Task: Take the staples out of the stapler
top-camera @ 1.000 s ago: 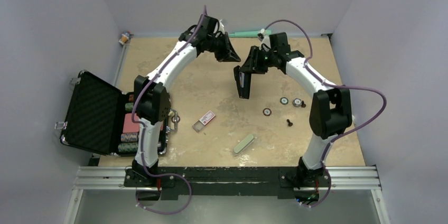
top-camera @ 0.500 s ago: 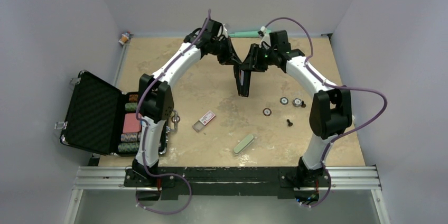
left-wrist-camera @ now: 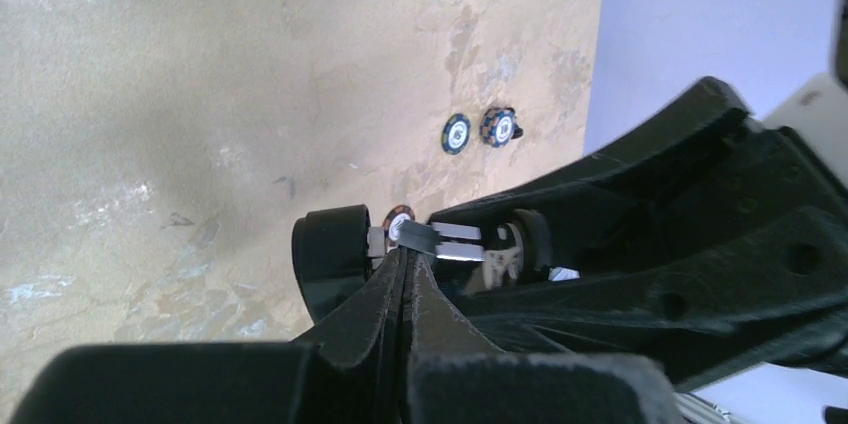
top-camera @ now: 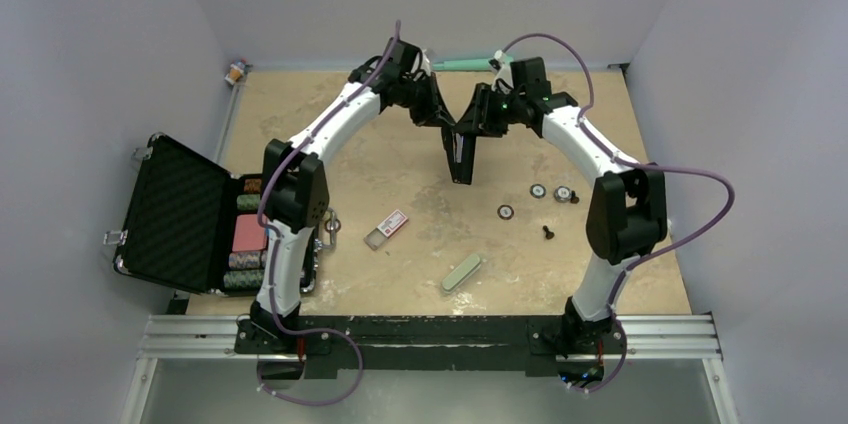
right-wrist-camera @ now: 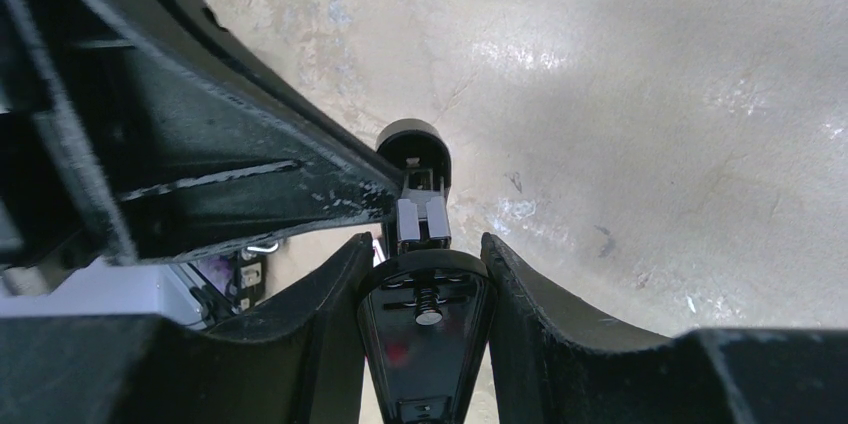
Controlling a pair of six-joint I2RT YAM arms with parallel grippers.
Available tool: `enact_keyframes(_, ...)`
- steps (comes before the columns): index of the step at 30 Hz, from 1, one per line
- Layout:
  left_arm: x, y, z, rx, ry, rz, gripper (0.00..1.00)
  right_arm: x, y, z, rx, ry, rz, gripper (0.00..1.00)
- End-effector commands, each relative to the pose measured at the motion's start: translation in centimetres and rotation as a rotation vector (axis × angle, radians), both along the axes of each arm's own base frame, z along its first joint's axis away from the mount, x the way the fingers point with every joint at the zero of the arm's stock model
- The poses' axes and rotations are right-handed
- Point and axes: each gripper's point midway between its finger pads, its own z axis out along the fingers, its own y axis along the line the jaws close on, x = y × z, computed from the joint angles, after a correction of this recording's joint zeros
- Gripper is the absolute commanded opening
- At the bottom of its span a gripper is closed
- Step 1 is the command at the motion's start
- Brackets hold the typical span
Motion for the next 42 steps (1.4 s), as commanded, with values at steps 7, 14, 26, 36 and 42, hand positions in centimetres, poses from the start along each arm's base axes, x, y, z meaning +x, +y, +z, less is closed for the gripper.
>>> enact_keyframes(7,-1.5,2.7,-3.8,0.102,0.037,-0.002,0.0,-0.2,1.8,10.7,0.144,-0.215,0.054,0.0)
enact_keyframes(14,-2.9,3.7,-4.9,0.142,0.069,-0.012,0.0,0.7,1.6,11.4,0.137,-0.229,0.021,0.0)
enact_keyframes(26,-4.5,6.0,-5.7,0.196,0.087,0.0,0.0,0.8,1.5,10.4,0.123,-0.203,0.009,0.0)
enact_keyframes(36,-1.8,18.3,1.5,0.322,-0.055,0.255,1.0,-1.5,1.0,8.5,0.101,-0.159,0.035,0.0)
enact_keyframes(42,-3.4,19.4,5.6,0.248,-0.157,0.263,1.0,-1.4,1.2,10.2,0.141,-0.184,0.032,0.0)
